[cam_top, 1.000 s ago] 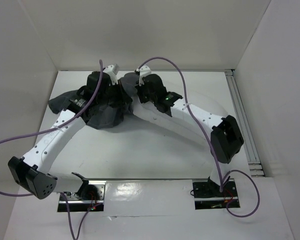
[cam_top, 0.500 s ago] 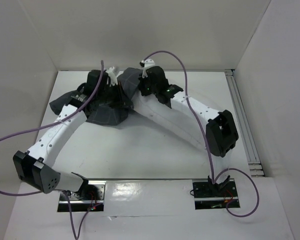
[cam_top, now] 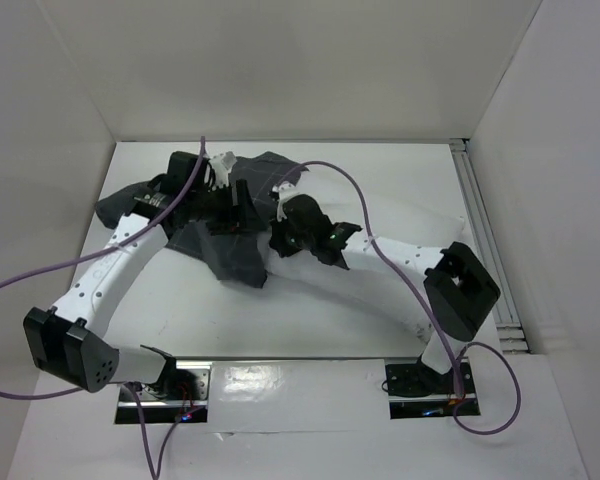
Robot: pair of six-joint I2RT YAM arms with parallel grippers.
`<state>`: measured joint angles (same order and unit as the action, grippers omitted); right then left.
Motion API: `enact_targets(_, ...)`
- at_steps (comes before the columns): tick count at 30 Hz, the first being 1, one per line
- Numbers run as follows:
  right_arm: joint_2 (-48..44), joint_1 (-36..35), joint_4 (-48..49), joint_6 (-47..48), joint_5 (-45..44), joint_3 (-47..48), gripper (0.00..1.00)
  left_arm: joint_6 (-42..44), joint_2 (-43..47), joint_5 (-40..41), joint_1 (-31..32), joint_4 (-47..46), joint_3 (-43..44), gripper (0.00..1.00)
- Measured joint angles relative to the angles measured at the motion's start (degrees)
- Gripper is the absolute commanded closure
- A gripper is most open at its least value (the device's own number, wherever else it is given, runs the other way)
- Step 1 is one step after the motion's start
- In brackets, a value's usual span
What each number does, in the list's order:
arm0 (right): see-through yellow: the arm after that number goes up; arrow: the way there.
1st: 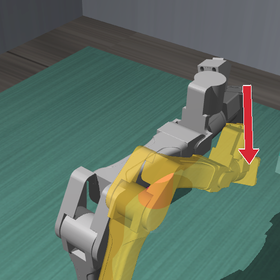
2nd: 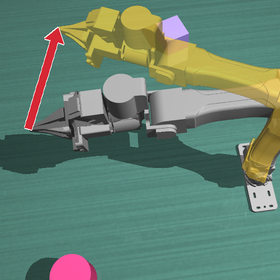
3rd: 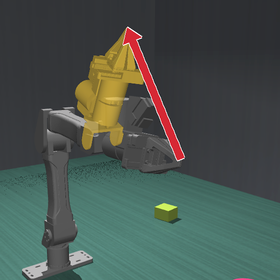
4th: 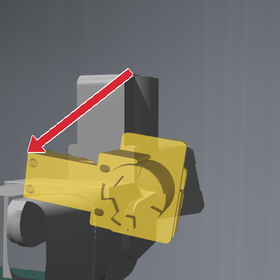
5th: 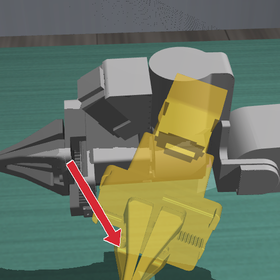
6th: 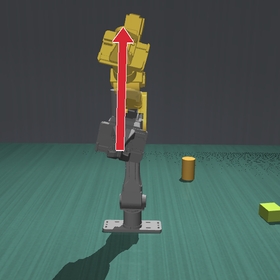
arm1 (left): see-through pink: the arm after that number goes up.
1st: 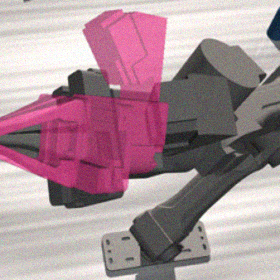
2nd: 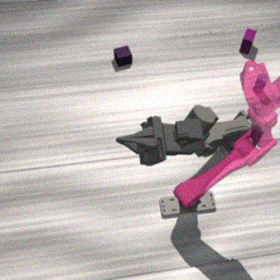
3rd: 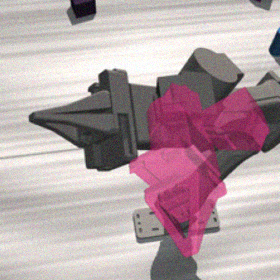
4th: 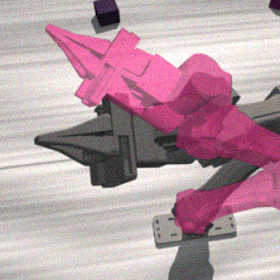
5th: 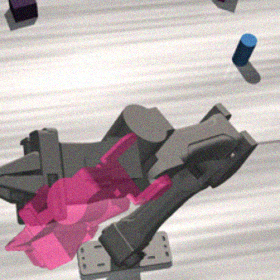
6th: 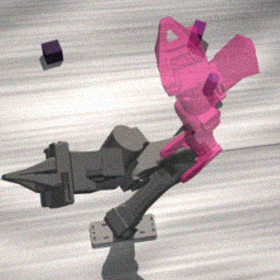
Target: Put the pillow into the pillowcase
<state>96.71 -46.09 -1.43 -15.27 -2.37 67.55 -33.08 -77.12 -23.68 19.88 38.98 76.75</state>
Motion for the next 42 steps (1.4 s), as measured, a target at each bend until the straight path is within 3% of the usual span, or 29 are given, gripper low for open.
enact_targets(1,-0.1,-1.1,-1.6,-0.7,1.1,-0.9,0.7,0.6,0.4,0.6,-0.4,2.1,-0.2,0.15)
enact_targets(2,-0.3,-1.7,-3.0,-1.5,1.7,-1.0,0.53,1.6,0.8,1.3,-0.9,3.0,0.2,0.15)
enact_targets(3,-1.0,-2.1,-4.5,-2.0,1.8,-0.8,0.4,2.0,1.1,3.1,-1.4,4.3,1.4,0.18)
enact_targets(4,-1.9,-2.1,-6.5,-2.3,1.5,-0.2,0.25,2.5,1.4,4.6,-1.6,4.9,2.7,0.3)
enact_targets(7,-7.2,-1.7,-12.3,-2.7,-1.5,2.2,0.15,4.1,1.2,10.4,-2.1,6.0,8.9,0.34)
enact_targets(8,-9.6,-1.5,-14.2,-2.7,-3.2,2.9,0.09,4.5,0.5,12.1,-2.1,6.2,11.2,0.27)
enact_targets(15,-22.7,6.3,-29.1,-7.8,-19.9,8.3,0.0,6.3,-11.3,26.7,4.9,5.2,19.1,0.2)
enact_targets(18,-26.0,14.8,-35.5,-11.2,-24.8,7.6,0.0,7.1,-17.8,34.0,10.0,6.2,20.0,0.18)
enact_targets(22,-29.2,28.9,-39.6,-14.2,-24.8,3.8,0.0,7.9,-24.0,41.4,14.4,7.2,22.1,0.18)
enact_targets(26,-32.7,39.3,-41.9,-15.8,-21.5,-3.6,0.0,9.0,-26.5,47.2,15.3,8.4,24.9,0.27)
enact_targets(30,-34.0,42.9,-43.2,-16.8,-18.4,-9.5,0.0,8.9,-27.4,52.3,15.1,9.6,26.2,0.46)
enact_targets(33,-34.2,43.0,-41.7,-17.0,-16.2,-12.6,0.0,8.8,-27.5,54.0,15.1,10.8,26.2,0.72)
enact_targets(34,-34.4,43.0,-40.8,-17.0,-15.3,-13.6,0.0,9.1,-27.5,54.2,14.8,11.3,26.3,0.87)
enact_targets(36,-34.7,43.2,-38.5,-17.0,-13.7,-15.3,0.0,8.9,-27.6,53.9,14.7,11.9,27.0,0.99)
enact_targets(37,-34.8,43.3,-37.4,-17.0,-12.9,-16.2,0.02,9.0,-27.6,53.4,14.6,12.5,27.9,1.0)
enact_targets(38,-34.9,43.4,-35.9,-16.9,-11.9,-17.1,0.06,9.1,-27.8,52.4,14.5,13.1,29.2,1.0)
enact_targets(41,-35.6,43.2,-30.5,-16.5,-7.8,-20.5,0.51,9.2,-27.8,47.4,14.4,13.9,33.4,1.0)
enact_targets(42,-36.0,43.0,-28.2,-16.7,-5.9,-21.7,0.8,9.3,-27.8,45.1,14.4,14.0,34.7,1.0)
